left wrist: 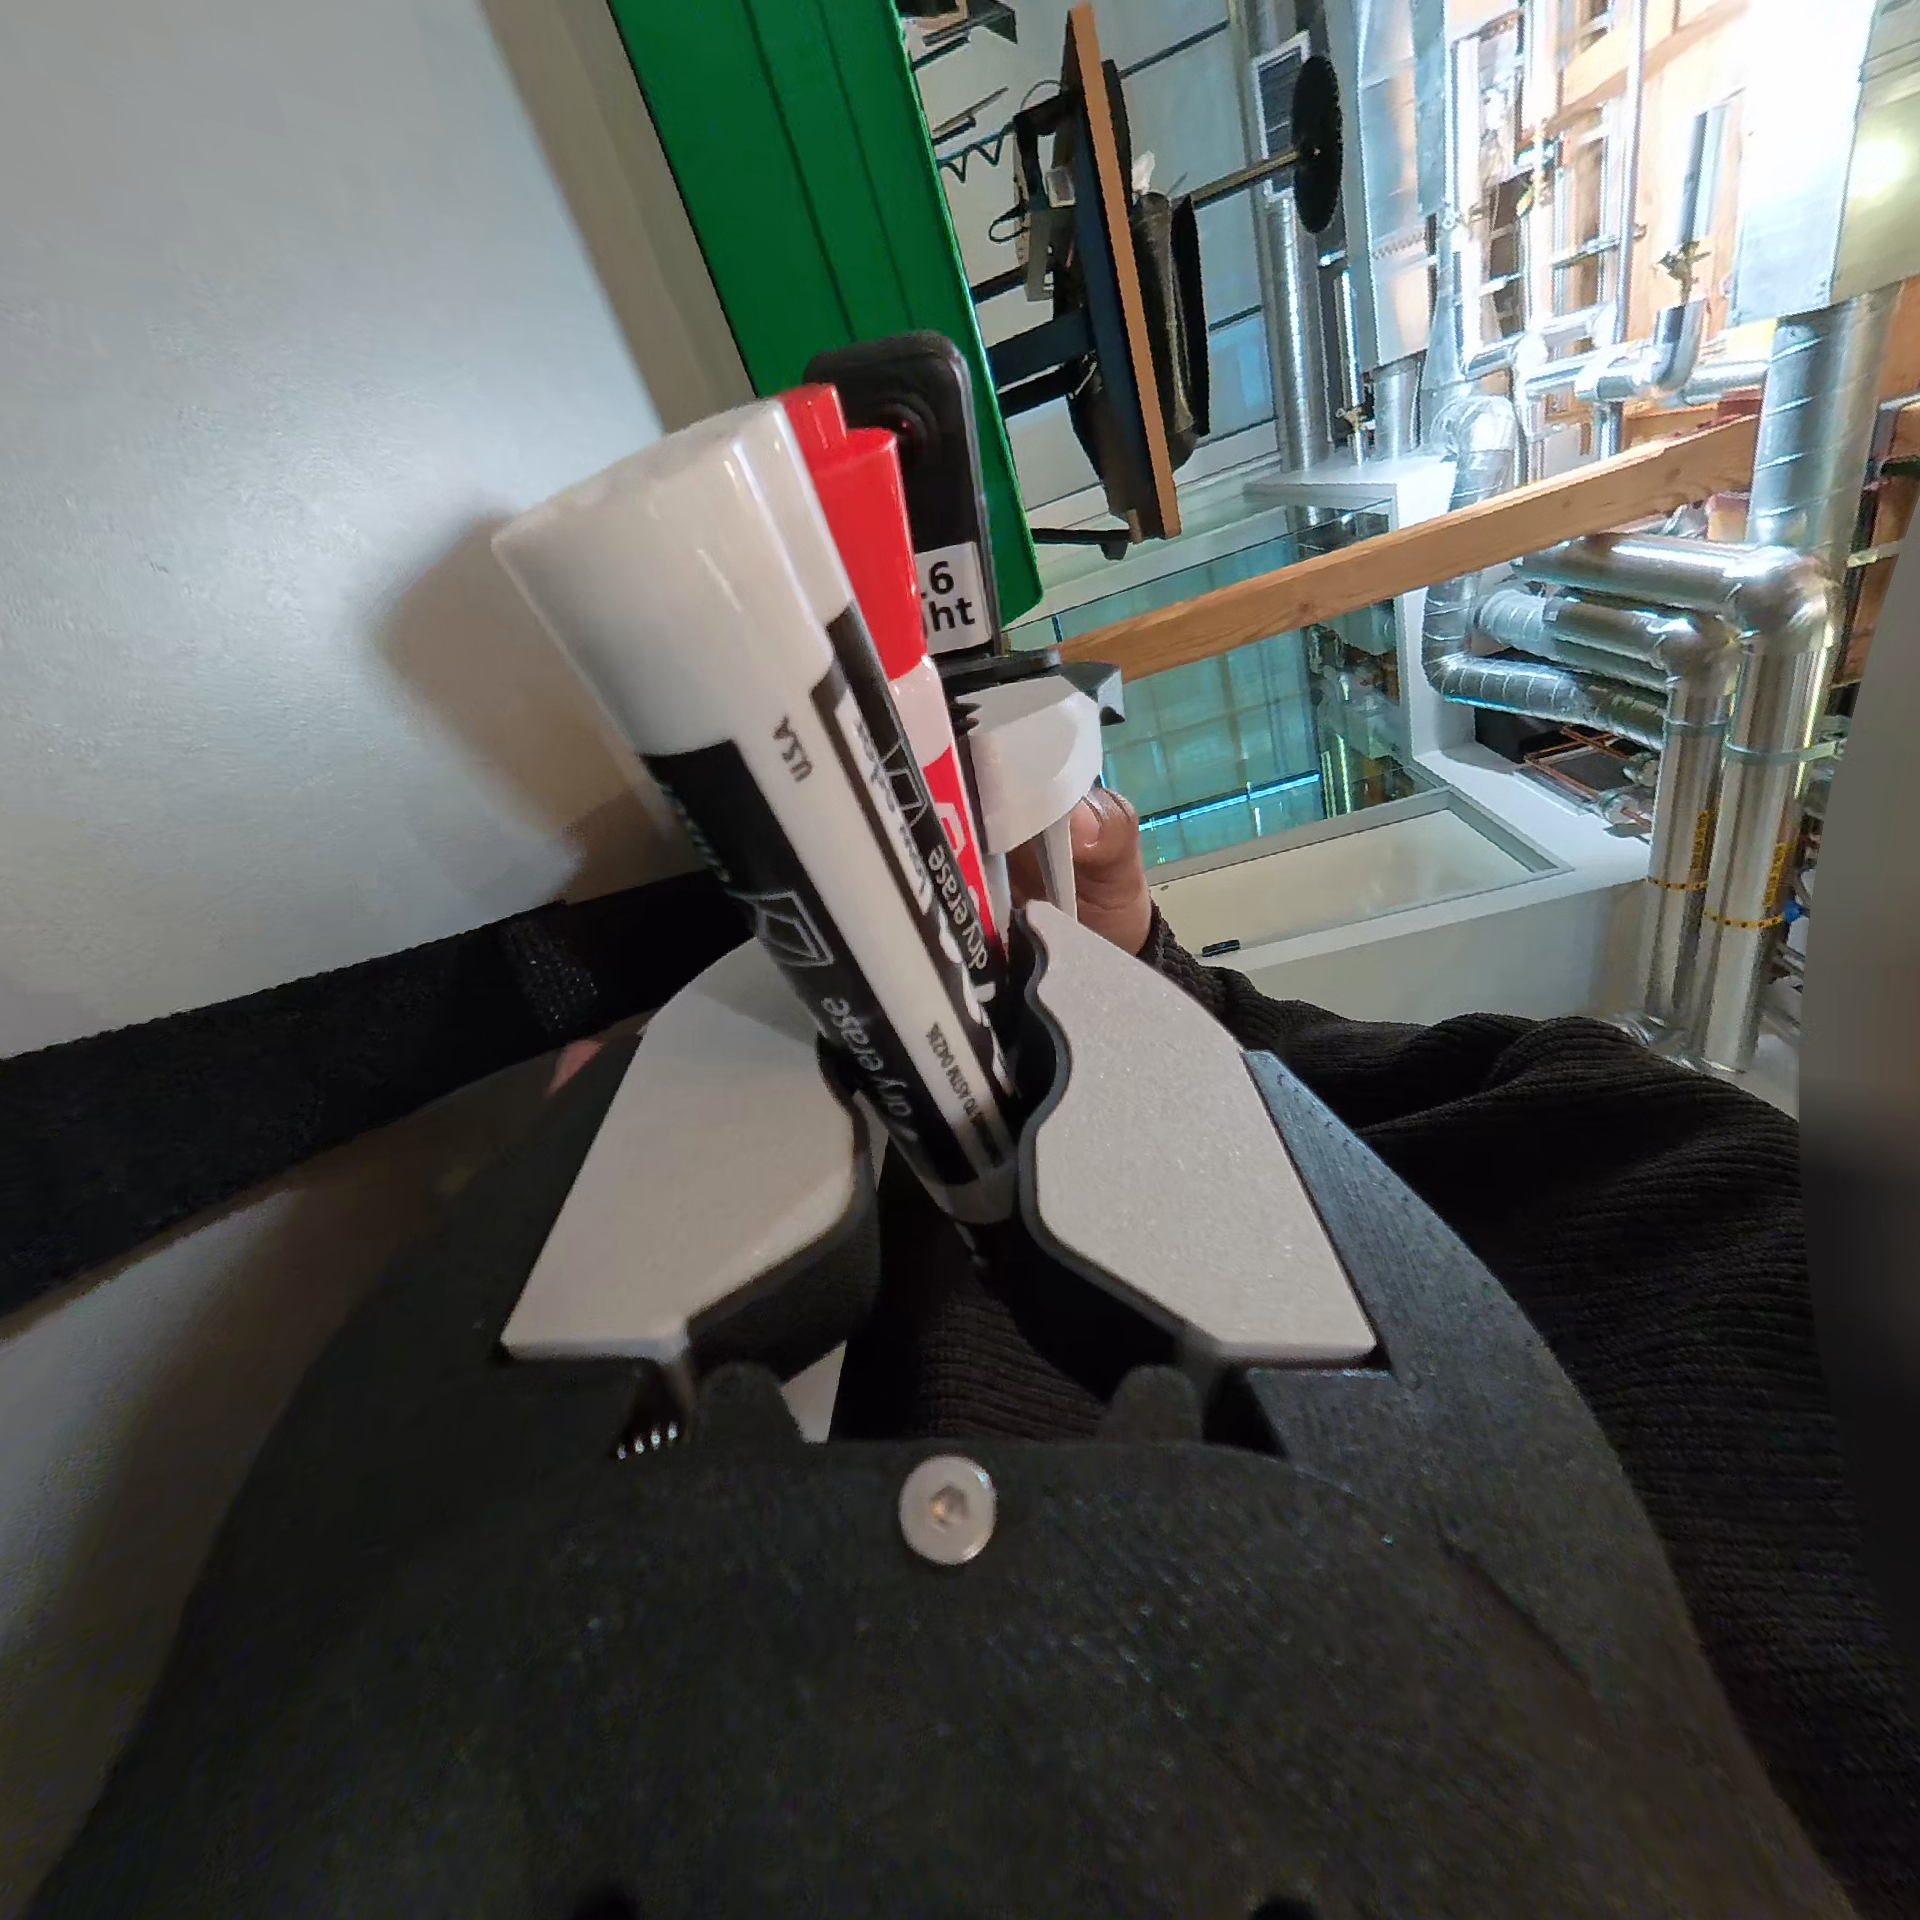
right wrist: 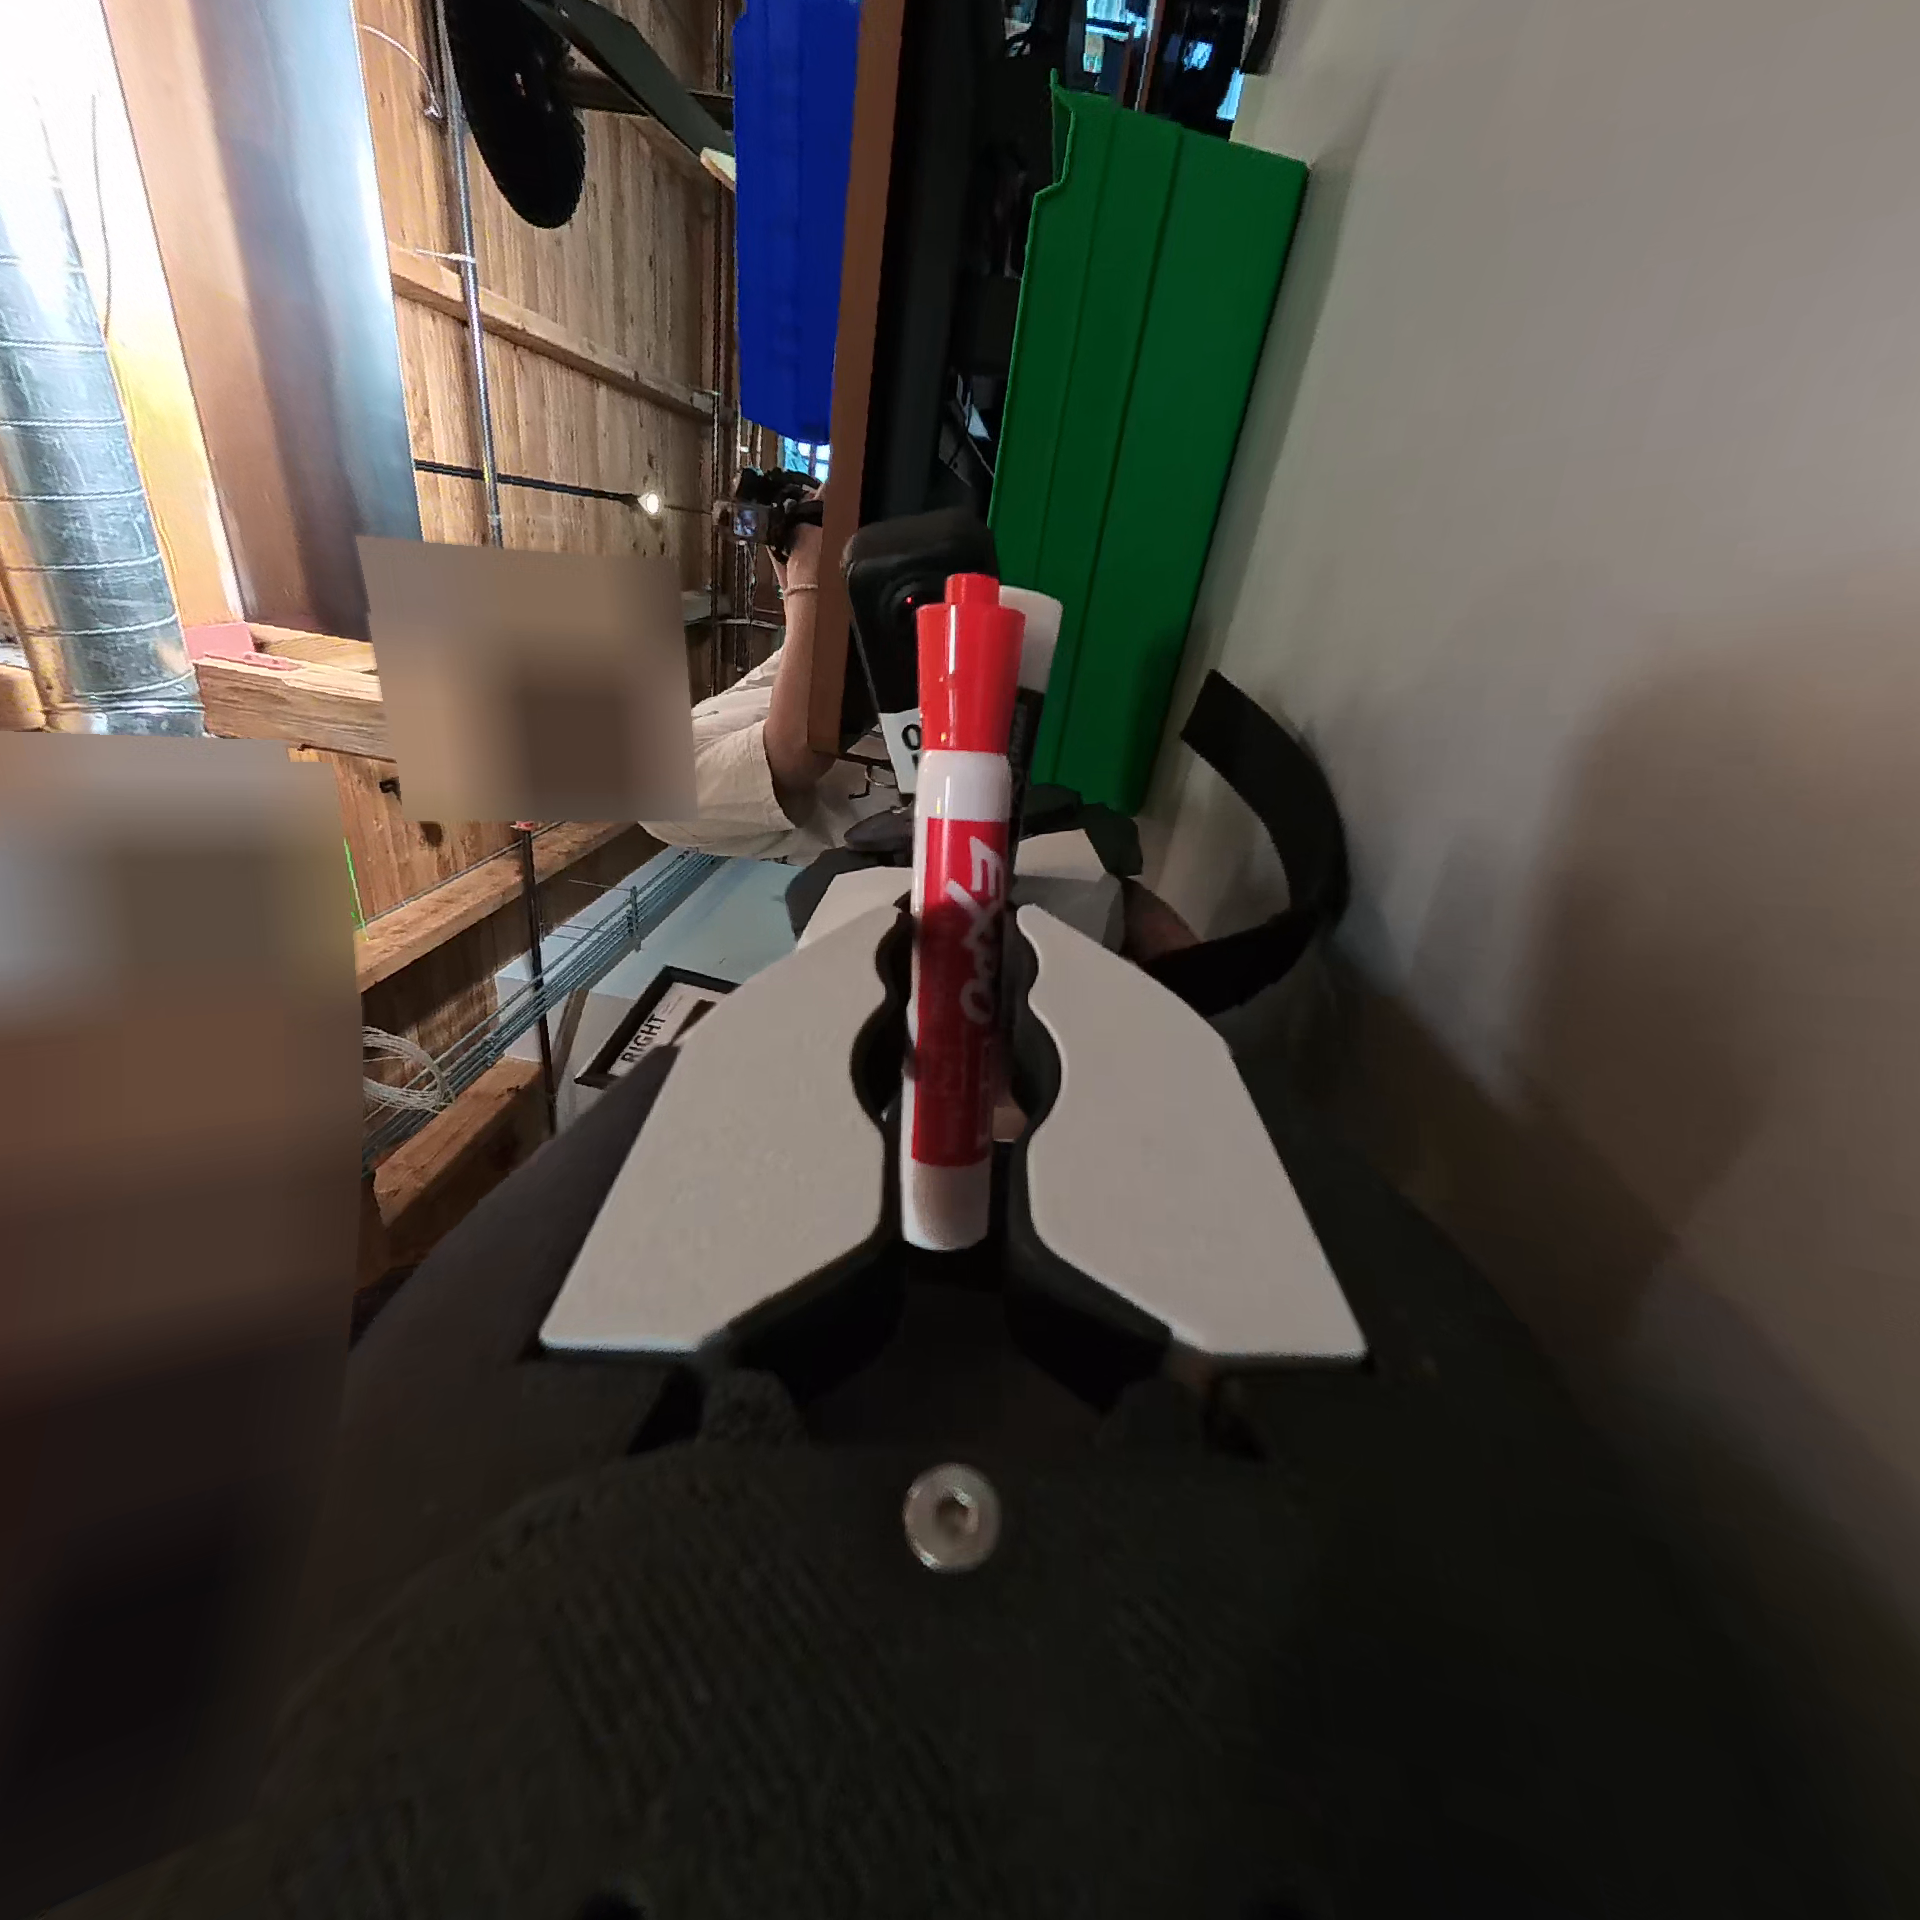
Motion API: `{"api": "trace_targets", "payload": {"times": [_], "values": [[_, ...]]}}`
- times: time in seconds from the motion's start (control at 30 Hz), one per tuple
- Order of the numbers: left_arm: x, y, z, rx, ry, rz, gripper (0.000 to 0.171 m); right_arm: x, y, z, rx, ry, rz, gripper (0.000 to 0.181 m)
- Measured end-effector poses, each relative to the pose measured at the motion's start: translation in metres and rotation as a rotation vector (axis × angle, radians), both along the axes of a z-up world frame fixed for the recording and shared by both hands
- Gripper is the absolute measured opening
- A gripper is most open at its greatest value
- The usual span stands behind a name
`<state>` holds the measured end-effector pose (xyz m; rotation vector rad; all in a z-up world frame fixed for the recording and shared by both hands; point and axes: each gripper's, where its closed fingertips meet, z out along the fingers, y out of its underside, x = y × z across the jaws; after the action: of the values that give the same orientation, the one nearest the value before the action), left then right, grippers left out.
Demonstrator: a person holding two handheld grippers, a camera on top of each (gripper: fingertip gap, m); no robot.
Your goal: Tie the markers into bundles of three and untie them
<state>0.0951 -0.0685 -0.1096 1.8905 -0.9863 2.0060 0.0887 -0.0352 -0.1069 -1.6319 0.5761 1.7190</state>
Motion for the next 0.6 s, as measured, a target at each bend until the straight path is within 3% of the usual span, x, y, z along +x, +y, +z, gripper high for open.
{"api": "trace_targets", "payload": {"times": [0.6], "values": [[0.0001,0.0025,-0.0038,0.046,0.015,0.011,0.022,-0.0001,0.0026,-0.0015,0.004,-0.068,-0.034,0.016]]}}
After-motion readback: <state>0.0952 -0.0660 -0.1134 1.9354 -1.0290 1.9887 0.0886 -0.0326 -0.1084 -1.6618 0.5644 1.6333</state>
